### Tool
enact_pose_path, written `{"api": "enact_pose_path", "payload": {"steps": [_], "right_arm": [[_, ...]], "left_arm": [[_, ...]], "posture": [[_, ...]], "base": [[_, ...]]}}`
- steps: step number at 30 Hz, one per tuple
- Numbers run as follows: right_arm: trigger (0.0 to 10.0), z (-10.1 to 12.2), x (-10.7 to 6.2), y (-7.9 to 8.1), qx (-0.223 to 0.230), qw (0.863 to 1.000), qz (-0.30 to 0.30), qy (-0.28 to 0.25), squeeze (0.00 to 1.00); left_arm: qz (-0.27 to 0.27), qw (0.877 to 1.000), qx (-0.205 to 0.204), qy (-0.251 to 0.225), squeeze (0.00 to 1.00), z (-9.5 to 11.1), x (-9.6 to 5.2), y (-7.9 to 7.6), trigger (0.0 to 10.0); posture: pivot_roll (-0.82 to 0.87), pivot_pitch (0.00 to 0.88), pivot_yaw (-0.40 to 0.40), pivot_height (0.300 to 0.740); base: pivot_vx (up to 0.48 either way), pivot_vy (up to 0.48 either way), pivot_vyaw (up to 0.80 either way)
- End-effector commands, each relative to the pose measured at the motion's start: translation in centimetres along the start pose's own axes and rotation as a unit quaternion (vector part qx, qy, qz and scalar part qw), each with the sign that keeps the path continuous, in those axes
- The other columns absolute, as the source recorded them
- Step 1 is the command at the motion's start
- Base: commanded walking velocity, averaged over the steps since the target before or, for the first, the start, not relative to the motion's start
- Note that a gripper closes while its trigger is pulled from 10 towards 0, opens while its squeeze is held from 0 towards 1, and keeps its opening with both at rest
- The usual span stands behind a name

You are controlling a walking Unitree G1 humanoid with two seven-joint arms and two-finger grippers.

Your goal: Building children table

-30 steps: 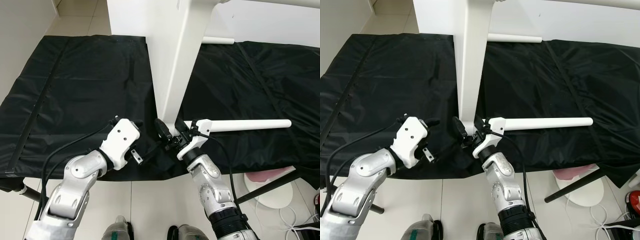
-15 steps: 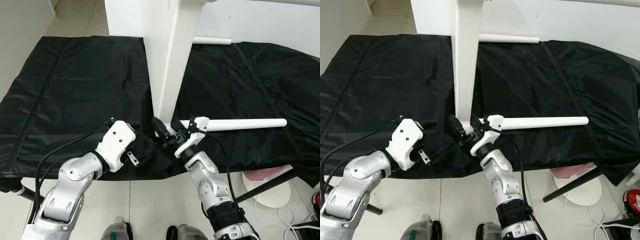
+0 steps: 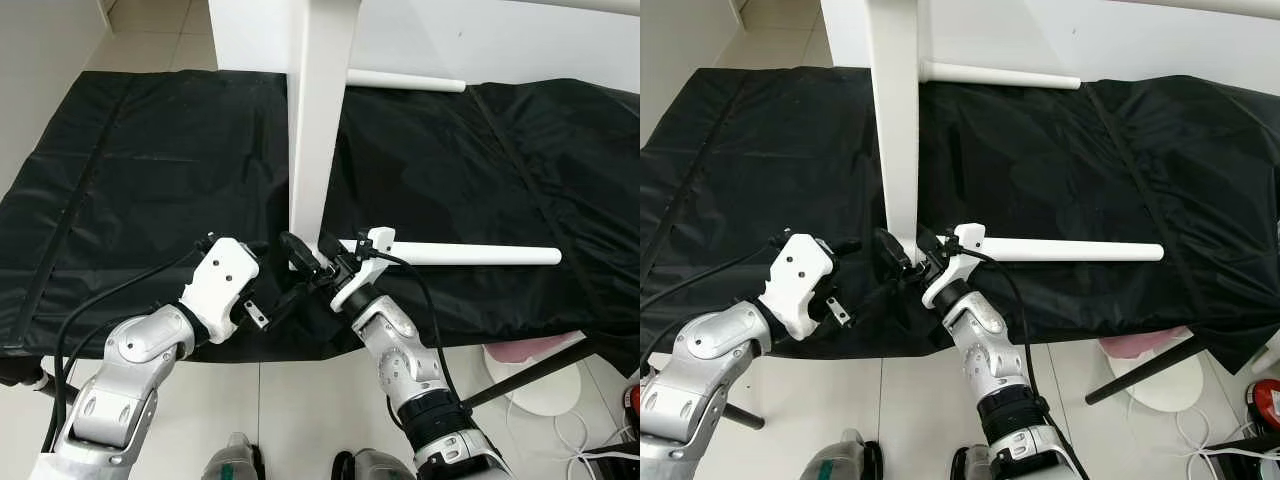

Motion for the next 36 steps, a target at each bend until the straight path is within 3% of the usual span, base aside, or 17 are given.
{"api": "enact_pose_path", "payload": {"steps": [1, 7, 19, 24, 36], "right_arm": [[10.0, -1.7, 0.7, 1.7, 0.029, 0.999, 0.024, 0.021, 0.0], [10.0, -2.3, 1.2, 2.0, 0.038, 0.998, 0.035, 0.028, 0.0], [10.0, -1.9, 2.2, 1.8, 0.025, 0.999, 0.034, 0.017, 0.0], [10.0, -0.5, 0.6, 0.5, -0.033, 0.999, 0.018, -0.004, 0.0], [10.0, 2.6, -2.5, -1.0, -0.086, 0.996, 0.006, -0.034, 0.0]], "left_arm": [[-0.041, 0.999, -0.011, -0.008, 0.0, 0.6, -0.2, -1.1, 10.0], [-0.102, 0.994, -0.029, 0.016, 0.0, 0.6, -1.7, -2.0, 10.0], [-0.123, 0.991, -0.042, 0.02, 0.0, 1.4, -2.4, -2.2, 10.0], [-0.118, 0.992, -0.043, 0.021, 0.0, 1.2, -2.4, -2.2, 10.0], [-0.086, 0.995, -0.043, 0.004, 0.0, 1.3, -1.0, -1.8, 10.0]], "posture": [[0.15, 0.045, -0.039, 0.74], [0.16, 0.047, -0.036, 0.74], [0.16, 0.046, -0.037, 0.74], [0.16, 0.047, -0.042, 0.74], [0.12, 0.049, -0.041, 0.74]], "base": [[0.0, 0.0, 0.0], [0.0, 0.0, 0.0], [0.0, 0.0, 0.0], [0.0, 0.0, 0.0], [0.0, 0.0, 0.0]]}}
Point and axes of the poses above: a point about 5 cm out from each wrist's last joint towards the gripper, its own x axis pointing out of the wrist towards the gripper, its own z axis along the axis of the wrist's last joint, y = z × x, the point moved 5 cm from there along x, pointing out of the wrist towards the gripper, and after that the axes turned 4 degrees about -x, right-handed, at the moved point
